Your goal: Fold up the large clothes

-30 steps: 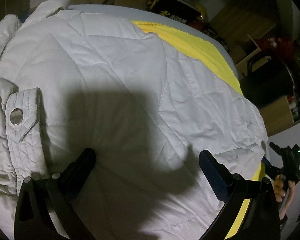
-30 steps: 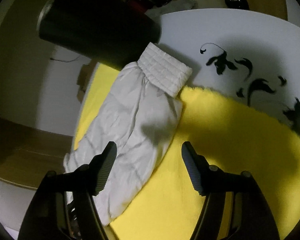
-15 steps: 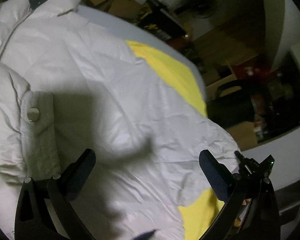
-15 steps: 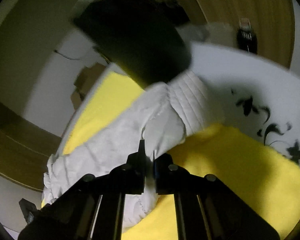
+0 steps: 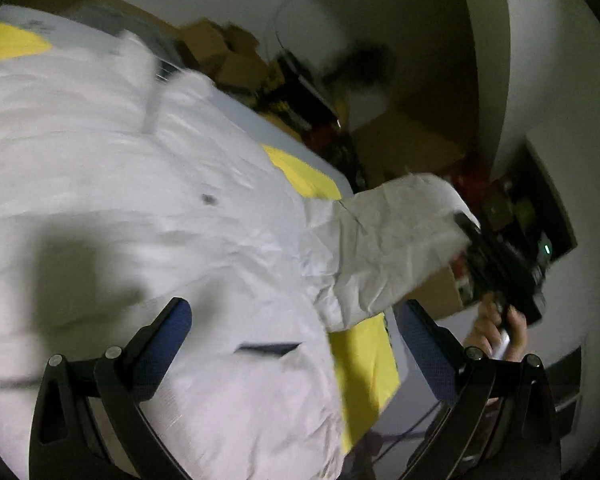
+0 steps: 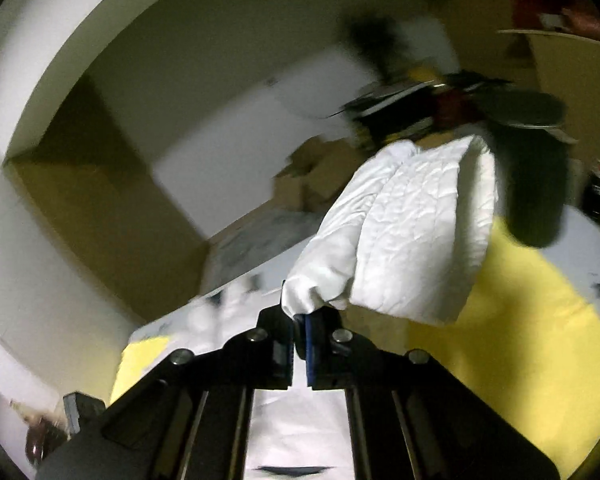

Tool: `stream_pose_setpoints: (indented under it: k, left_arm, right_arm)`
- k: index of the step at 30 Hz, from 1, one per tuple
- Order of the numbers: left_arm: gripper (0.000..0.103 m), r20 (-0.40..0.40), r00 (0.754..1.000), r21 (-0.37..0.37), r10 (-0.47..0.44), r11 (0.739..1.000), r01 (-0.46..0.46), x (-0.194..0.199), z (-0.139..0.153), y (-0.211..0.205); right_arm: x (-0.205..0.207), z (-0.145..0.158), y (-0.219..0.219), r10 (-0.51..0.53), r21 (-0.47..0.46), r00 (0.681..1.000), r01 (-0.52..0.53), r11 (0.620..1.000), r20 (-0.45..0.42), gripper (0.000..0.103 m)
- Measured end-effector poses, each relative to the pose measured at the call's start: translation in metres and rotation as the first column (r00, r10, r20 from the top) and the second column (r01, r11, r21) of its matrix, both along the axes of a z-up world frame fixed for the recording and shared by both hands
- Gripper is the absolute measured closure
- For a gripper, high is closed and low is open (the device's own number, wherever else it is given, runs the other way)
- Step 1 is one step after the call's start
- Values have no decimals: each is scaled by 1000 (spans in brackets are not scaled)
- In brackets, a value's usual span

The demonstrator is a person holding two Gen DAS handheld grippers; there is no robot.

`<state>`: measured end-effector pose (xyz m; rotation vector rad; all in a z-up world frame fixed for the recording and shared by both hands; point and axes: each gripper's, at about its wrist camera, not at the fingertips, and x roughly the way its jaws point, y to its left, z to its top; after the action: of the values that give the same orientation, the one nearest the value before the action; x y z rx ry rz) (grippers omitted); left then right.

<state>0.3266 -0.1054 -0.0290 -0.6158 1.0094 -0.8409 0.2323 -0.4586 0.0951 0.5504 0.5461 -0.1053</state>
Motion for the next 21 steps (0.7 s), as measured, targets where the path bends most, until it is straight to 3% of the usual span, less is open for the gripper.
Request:
stream_pose_setpoints:
  k: [3,7,9,12,14,16,19,21]
  left_arm:
    - [0,36,992,-24,125,992,-124,-38,-14,68]
    - [0,-80,971,-48,225,972,-230,-67,-60,130]
    - [0,-147,954,-77,262,958,-275,-83,-80,154]
    - [0,-150,940,-77,307,944,-320,-104,-91,179]
    - [0,-120,936,-72,330,938,-340,-115,-88,191]
    - [0,-93,939,-74,332,938,-339,-120,-82,196]
    - [0,-28,947,-63,321,944,-323,-128,-71,193]
    - [0,9,952,-58,306,951,-305,-130,-66,187]
  right_arm:
    - [38,-3,70,108,-7,994,-108,994,-33,99]
    - [92,-35,171,193,-98,968,-210,973,-158,100]
    - [113,-80,219,237,-112,935,-274,955,-265,100]
    - [119,-141,257,273,-128,882,-343,930,-384,100]
    - [120,-181,274,306,-139,836,-406,903,-456,91]
    - [113,-192,279,328,-139,819,-436,889,-470,77]
    - [93,-168,265,410,-50,820,-466,883,-399,49]
    - [76,-140,253,412,-49,855,-448,892,-314,42]
